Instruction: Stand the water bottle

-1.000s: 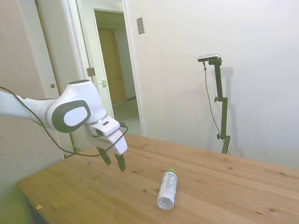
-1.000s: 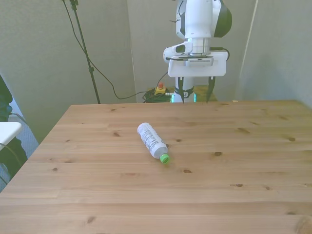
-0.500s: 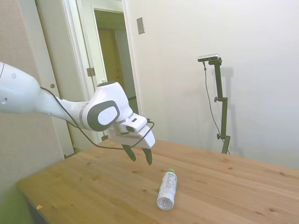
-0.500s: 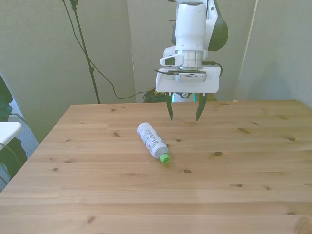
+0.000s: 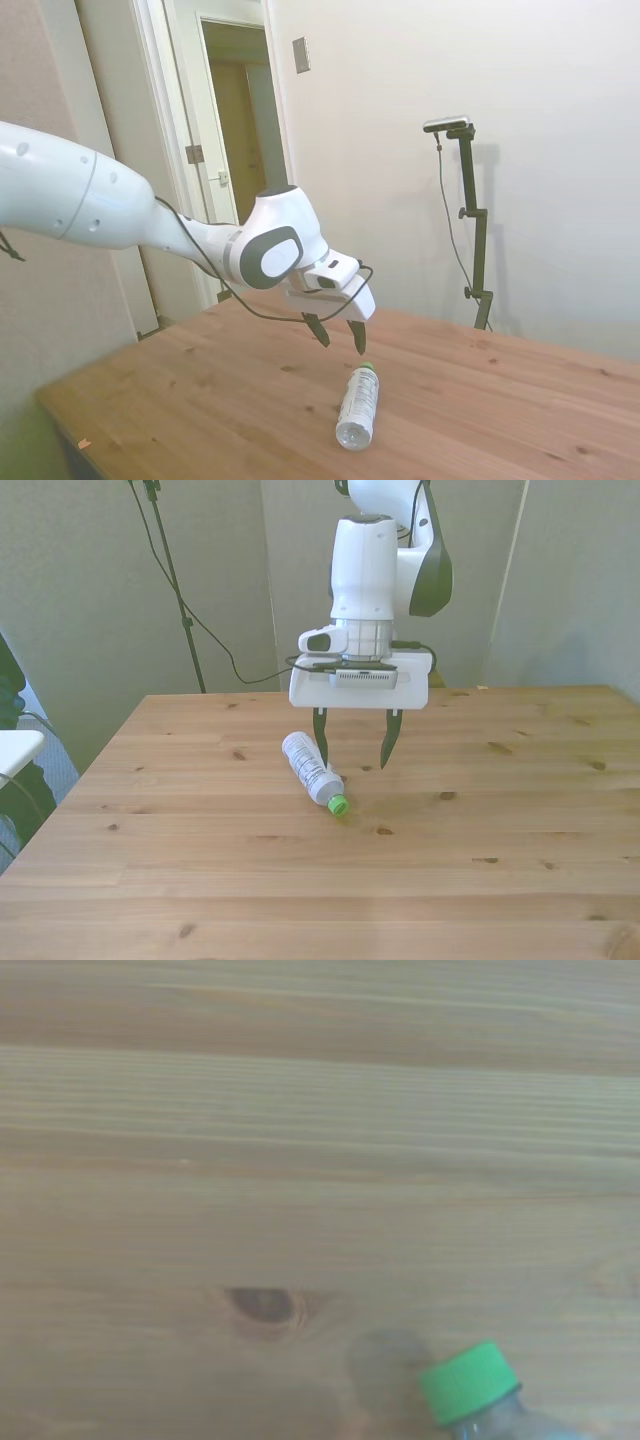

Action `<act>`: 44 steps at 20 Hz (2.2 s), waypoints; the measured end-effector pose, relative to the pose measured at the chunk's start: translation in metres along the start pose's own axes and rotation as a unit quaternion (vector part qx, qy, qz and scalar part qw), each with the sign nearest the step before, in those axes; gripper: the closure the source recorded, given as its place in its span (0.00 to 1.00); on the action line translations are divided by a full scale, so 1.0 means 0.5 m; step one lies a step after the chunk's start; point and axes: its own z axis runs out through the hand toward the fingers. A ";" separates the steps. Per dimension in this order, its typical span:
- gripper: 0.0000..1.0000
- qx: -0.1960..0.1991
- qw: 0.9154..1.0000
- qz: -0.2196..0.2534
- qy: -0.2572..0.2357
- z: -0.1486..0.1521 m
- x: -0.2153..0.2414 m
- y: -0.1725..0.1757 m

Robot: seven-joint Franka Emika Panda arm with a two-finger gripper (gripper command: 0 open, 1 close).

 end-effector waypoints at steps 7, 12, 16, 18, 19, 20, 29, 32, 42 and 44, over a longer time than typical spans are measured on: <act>0.00 -0.019 0.999 -0.023 -0.027 0.097 0.036 0.009; 1.00 -0.025 0.999 -0.021 -0.031 0.122 0.041 0.017; 1.00 -0.023 0.999 -0.020 -0.027 0.127 0.049 0.012; 1.00 -0.022 0.999 -0.020 -0.025 0.130 0.055 0.009; 1.00 -0.022 0.999 -0.020 -0.025 0.134 0.058 0.007; 1.00 -0.023 0.999 -0.020 -0.025 0.138 0.059 0.006; 1.00 -0.023 0.999 -0.017 -0.032 0.150 0.060 0.005; 1.00 -0.024 0.999 -0.016 -0.034 0.151 0.061 0.007; 1.00 -0.023 0.999 0.003 -0.031 0.143 0.093 0.015; 1.00 -0.014 1.000 0.015 -0.016 0.122 0.107 0.009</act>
